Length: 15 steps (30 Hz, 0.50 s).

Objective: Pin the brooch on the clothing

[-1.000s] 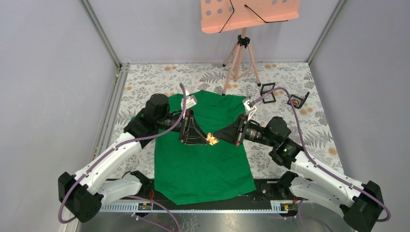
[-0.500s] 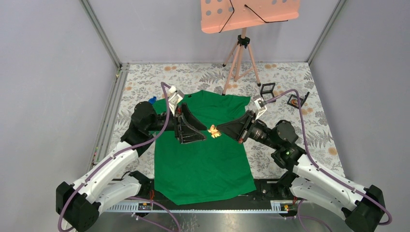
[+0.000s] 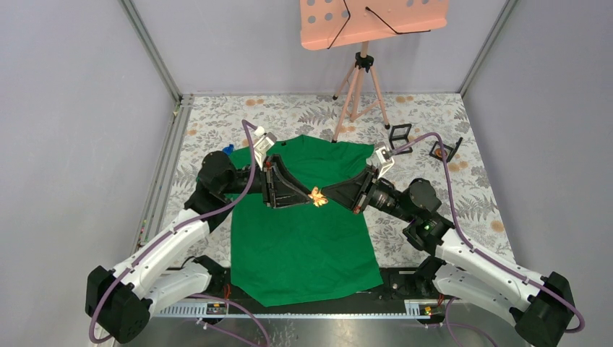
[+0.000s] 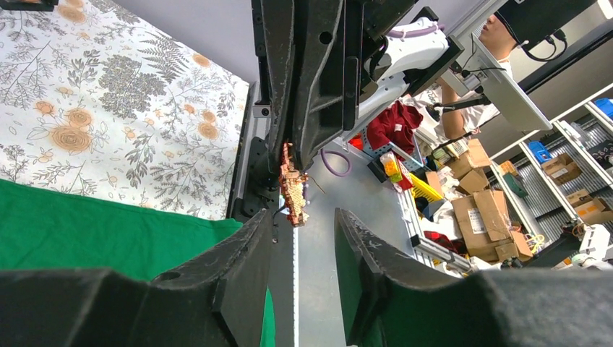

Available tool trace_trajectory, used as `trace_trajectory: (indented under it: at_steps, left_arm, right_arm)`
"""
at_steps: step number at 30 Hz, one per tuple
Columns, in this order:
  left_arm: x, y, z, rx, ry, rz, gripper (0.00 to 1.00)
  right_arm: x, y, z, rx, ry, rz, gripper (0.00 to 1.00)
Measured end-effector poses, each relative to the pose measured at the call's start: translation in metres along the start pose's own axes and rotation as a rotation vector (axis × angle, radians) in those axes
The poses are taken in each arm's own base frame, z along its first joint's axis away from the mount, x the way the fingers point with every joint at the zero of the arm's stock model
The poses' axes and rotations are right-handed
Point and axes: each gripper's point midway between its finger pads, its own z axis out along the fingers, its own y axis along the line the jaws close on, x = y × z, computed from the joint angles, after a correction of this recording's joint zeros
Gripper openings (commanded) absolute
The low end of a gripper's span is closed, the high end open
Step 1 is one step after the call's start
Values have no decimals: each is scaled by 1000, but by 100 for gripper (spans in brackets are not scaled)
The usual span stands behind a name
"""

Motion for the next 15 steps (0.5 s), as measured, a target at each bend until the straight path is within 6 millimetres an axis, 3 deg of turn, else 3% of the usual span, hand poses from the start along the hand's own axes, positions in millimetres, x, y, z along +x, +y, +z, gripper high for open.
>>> trace_trajectory:
  at_steps: [15]
  left_arm:
    - [4, 8, 1, -19, 14, -35, 29]
  right_arm:
    - [0, 4, 3, -9, 7, -2, 0]
